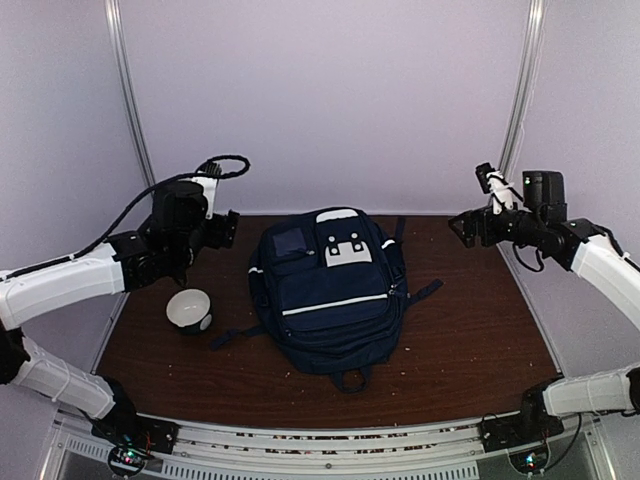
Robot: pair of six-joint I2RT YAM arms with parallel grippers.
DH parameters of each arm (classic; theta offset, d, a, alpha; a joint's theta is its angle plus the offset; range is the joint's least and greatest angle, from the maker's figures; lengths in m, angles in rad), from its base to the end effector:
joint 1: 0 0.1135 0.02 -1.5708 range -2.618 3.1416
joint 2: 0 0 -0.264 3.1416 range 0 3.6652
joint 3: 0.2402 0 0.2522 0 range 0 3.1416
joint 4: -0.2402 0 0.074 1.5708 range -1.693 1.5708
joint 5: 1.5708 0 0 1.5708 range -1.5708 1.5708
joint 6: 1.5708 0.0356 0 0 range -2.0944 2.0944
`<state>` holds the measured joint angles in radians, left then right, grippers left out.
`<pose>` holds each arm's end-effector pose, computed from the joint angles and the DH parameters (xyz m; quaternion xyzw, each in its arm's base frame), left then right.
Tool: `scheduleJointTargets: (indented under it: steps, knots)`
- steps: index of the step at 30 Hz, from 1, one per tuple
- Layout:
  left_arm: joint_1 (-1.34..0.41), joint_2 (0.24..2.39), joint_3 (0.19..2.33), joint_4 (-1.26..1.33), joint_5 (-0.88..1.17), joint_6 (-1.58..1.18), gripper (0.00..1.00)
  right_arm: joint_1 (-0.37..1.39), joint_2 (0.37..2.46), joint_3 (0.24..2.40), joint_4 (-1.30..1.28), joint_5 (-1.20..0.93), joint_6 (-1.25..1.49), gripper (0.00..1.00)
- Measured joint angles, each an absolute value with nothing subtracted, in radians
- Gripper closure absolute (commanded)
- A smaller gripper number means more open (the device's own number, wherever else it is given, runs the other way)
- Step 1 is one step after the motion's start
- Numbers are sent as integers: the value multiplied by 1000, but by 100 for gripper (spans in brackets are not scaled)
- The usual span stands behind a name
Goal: Pack the student bag
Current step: Reset both arms
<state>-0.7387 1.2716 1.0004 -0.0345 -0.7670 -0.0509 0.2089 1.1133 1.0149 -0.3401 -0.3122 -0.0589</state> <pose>0.2305 -0.1765 0.3280 0.0439 0.7787 0.0677 0.6222 0.2430 0.0627 0.3402 -0.1939 0.8151 0.1705 0.5185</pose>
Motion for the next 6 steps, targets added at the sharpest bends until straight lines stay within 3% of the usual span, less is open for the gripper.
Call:
scheduleJointTargets:
  steps: [6]
  knots:
    - [-721,1250,942,-28,-776,-81,2,204,1068,853,-160,-218,-6,0]
